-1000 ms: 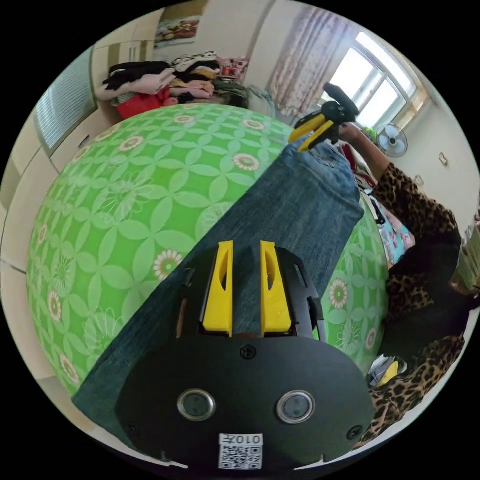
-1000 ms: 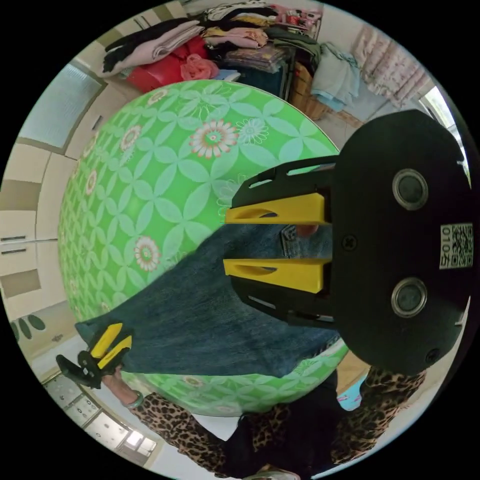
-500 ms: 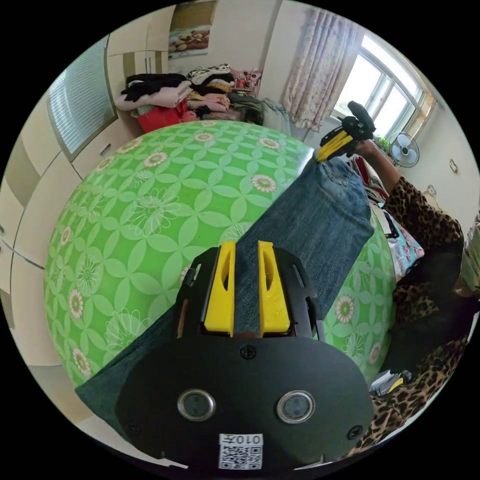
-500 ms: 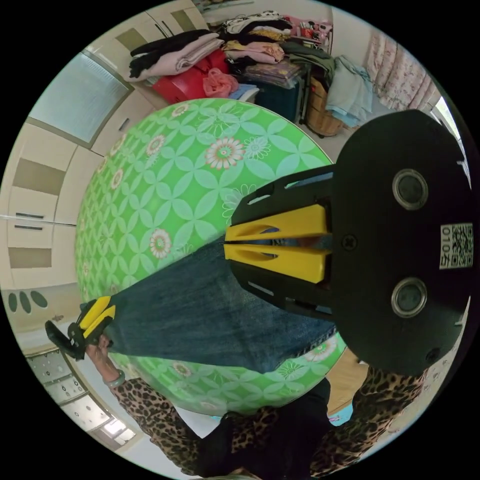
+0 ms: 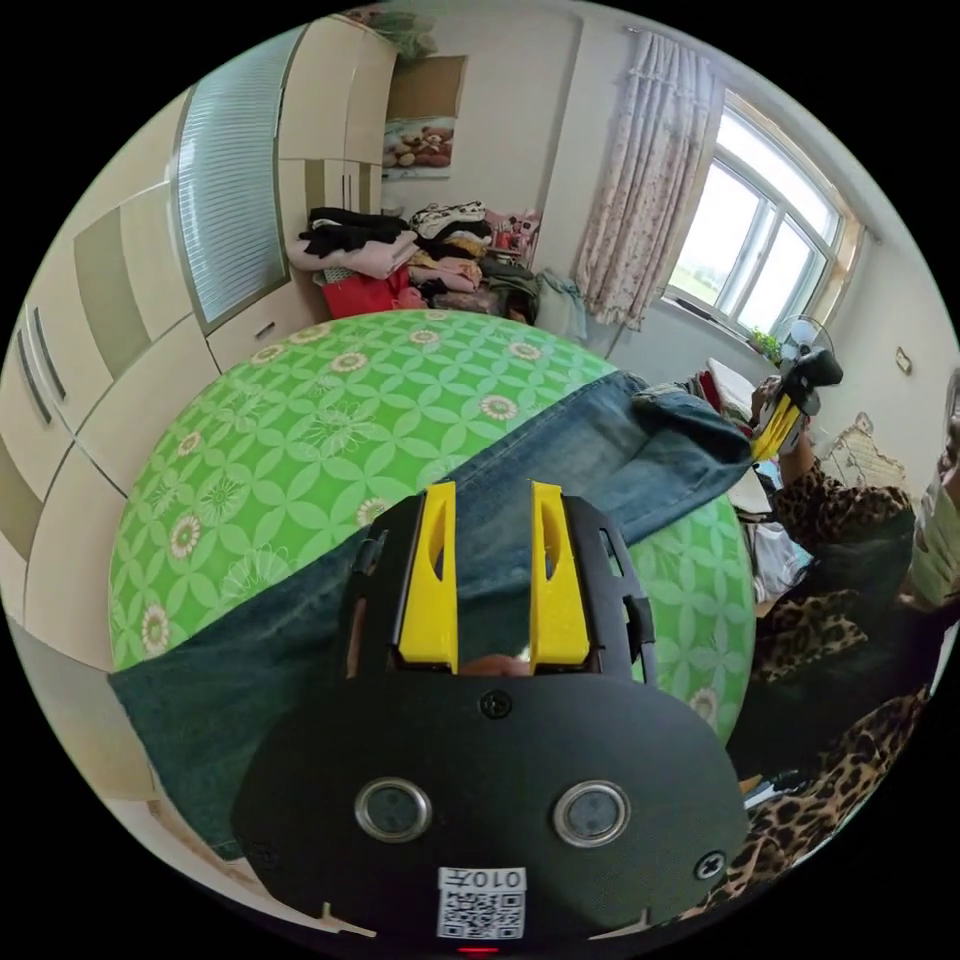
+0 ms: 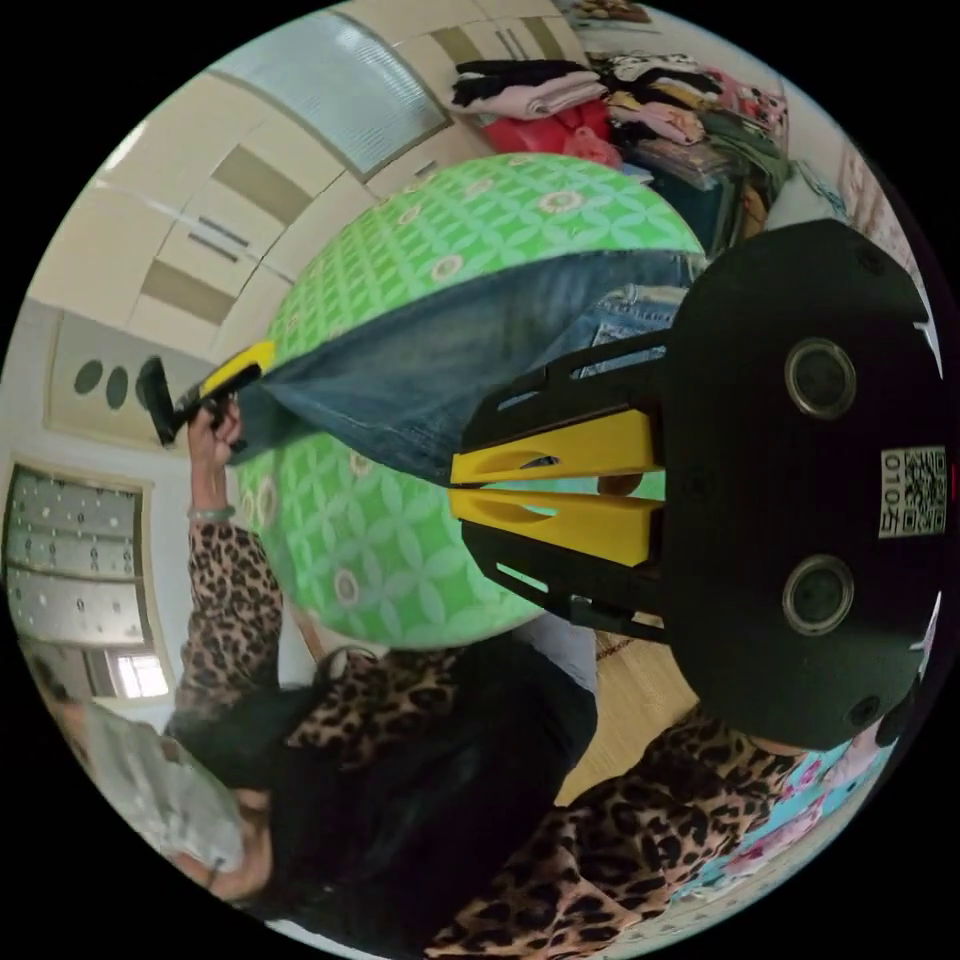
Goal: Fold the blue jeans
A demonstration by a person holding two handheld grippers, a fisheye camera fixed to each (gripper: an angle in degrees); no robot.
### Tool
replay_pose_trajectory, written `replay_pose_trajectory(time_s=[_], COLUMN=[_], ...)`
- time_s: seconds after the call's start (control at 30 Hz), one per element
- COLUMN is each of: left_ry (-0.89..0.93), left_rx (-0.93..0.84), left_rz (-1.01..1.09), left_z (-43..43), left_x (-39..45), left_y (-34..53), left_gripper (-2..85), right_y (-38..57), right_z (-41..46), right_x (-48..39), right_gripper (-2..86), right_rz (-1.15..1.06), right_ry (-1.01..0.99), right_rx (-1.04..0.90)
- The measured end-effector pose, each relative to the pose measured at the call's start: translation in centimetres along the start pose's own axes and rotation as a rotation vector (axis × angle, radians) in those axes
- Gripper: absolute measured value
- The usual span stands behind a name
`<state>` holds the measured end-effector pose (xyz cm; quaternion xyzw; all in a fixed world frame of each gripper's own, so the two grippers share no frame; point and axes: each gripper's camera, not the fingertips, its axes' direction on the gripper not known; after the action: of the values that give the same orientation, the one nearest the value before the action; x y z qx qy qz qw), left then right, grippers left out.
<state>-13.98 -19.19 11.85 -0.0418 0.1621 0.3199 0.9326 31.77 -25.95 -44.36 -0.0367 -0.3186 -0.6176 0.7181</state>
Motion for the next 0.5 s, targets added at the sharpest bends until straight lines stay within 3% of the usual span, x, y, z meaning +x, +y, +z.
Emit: replay_pose_trajectory(time_s=[0.23, 0.43, 0.5], left_ry=[-0.102, -0.138, -0.156], left_rx=[-0.022, 0.024, 0.052], left_rz=[-0.094, -0.254, -0.276], left_z=[-2.3, -4.4, -5.2], left_x=[6.1, 7.6, 7.9], left_y=[9.6, 16.4, 16.5], left_gripper=[9.6, 9.0, 8.7], right_y=[3.8, 10.4, 13.3], right_z=[6.0, 3.1, 1.2], right_x=[-5.1, -6.3, -6.0], right_gripper=[2.1, 2.1, 2.1], right_rz=[0.143, 0.278, 0.310], right_ry=[-0.145, -0.207, -0.223], right_rx=[-0.089, 0.225, 0.420])
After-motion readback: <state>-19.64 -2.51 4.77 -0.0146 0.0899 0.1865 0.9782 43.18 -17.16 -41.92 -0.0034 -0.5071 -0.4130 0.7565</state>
